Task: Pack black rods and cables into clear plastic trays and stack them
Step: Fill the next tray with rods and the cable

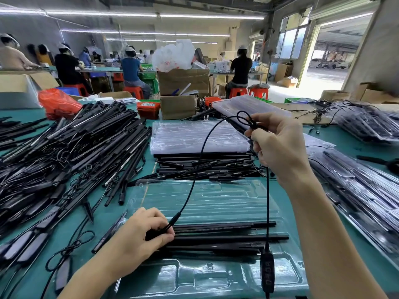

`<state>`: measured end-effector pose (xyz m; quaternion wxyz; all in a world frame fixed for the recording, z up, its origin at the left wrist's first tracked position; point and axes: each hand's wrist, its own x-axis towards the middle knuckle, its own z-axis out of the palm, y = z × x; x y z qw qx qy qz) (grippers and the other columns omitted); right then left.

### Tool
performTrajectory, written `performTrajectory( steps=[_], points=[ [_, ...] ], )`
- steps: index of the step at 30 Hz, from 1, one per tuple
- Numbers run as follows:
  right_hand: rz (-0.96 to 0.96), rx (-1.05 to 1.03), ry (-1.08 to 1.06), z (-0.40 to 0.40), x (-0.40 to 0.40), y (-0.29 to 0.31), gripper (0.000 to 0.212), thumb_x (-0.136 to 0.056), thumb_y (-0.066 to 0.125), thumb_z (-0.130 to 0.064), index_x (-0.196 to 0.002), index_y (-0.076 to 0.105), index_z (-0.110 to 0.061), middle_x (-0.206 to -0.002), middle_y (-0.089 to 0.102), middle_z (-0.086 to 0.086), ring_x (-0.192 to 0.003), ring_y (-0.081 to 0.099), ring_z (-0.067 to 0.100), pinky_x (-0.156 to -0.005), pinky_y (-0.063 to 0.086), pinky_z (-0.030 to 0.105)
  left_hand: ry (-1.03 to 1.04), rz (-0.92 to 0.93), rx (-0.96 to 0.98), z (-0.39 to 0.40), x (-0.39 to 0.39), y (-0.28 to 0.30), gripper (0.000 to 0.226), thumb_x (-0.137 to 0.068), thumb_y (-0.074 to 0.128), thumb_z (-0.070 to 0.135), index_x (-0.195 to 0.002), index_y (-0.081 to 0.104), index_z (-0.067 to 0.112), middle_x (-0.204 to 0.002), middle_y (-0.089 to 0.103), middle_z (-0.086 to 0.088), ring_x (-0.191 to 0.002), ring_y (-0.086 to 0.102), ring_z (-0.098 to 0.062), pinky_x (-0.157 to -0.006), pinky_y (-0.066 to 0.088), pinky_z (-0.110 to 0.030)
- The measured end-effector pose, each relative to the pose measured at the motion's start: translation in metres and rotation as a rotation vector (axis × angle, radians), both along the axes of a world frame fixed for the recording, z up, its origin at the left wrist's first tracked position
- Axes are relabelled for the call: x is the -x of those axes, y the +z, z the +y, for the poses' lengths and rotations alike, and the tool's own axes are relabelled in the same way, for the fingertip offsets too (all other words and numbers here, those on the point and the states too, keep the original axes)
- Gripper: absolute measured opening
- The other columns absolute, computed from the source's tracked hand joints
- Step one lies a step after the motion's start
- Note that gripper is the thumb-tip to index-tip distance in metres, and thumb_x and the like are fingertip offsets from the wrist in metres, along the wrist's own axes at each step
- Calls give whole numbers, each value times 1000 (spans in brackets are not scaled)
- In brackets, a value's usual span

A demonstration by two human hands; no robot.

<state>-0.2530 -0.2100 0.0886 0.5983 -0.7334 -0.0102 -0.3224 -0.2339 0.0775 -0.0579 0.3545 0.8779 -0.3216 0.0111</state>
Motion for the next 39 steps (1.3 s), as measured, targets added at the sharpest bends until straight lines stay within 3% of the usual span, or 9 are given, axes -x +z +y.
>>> performTrajectory(
  steps=[8, 12, 15, 19, 23, 27, 30, 34, 39],
  points=[
    [6, -17, 0, 0, 0, -1, 25, -68, 57, -19, -88, 69, -28, -84, 71, 3, -64, 56, 7, -47, 37, 7, -56, -4, -94, 0, 4, -6, 3, -96, 62, 37, -95, 63, 40, -107, 55, 22, -107, 48, -5, -93, 41, -25],
    [3, -12, 0, 2, 0, -2, 25, -69, 57, -18, -88, 69, -30, -84, 72, 5, -64, 56, 8, -47, 37, 8, -52, 29, -101, 4, 5, -7, 23, -98, 57, 43, -117, 50, 54, -111, 51, 29, -113, 46, 1, -97, 39, -19],
    [5, -10, 4, 4, 0, -1, 25, -68, 57, -19, -87, 69, -31, -85, 72, 3, -64, 56, 6, -47, 37, 8, -107, -27, -84, 1, 5, -5, 20, -96, 52, 45, -113, 62, 44, -113, 54, 27, -111, 46, -4, -99, 36, -21],
    [7, -13, 9, 6, 0, -2, 24, -68, 57, -19, -86, 69, -30, -84, 73, 4, -63, 56, 7, -47, 37, 8, -78, -70, -77, -2, 5, -1, 13, -94, 56, 46, -90, 66, 38, -104, 54, 22, -103, 45, -10, -96, 38, -30],
    [15, -31, 15, 8, -1, -6, 25, -67, 56, -19, -86, 69, -30, -83, 72, 3, -63, 56, 8, -48, 37, 11, -36, -92, -146, -2, 8, -4, 26, -96, 49, 50, -98, 66, 31, -108, 48, 28, -110, 39, -6, -102, 31, -33],
    [19, -51, 16, 7, -2, -8, 27, -68, 55, -18, -88, 70, -29, -80, 72, 0, -61, 57, 5, -49, 37, 10, 17, -153, -360, -5, 9, -6, 47, -98, 18, 69, -114, 52, 40, -140, 17, 37, -136, 5, 7, -112, 5, -24],
    [10, -59, 17, 6, -2, -7, 28, -69, 55, -18, -89, 70, -29, -77, 72, -2, -60, 57, 3, -48, 37, 9, 25, -218, -502, -6, 9, -8, 60, -87, -7, 73, -116, 36, 42, -148, -4, 37, -141, -22, 7, -116, -11, -28],
    [16, -60, 14, 6, -2, -8, 28, -68, 55, -17, -89, 70, -29, -78, 72, 0, -58, 56, 4, -48, 37, 11, 25, -143, -471, -7, 7, -5, 43, -88, 1, 73, -103, 28, 43, -153, -8, 33, -141, -32, 5, -117, -18, -30],
    [23, -61, 11, 4, -2, -9, 28, -67, 55, -18, -89, 71, -28, -78, 72, -1, -57, 55, 3, -47, 36, 10, 7, -190, -474, -8, 7, -9, 35, -96, 14, 66, -129, 19, 54, -150, -38, 29, -137, -46, -4, -110, -30, -27]
  ],
)
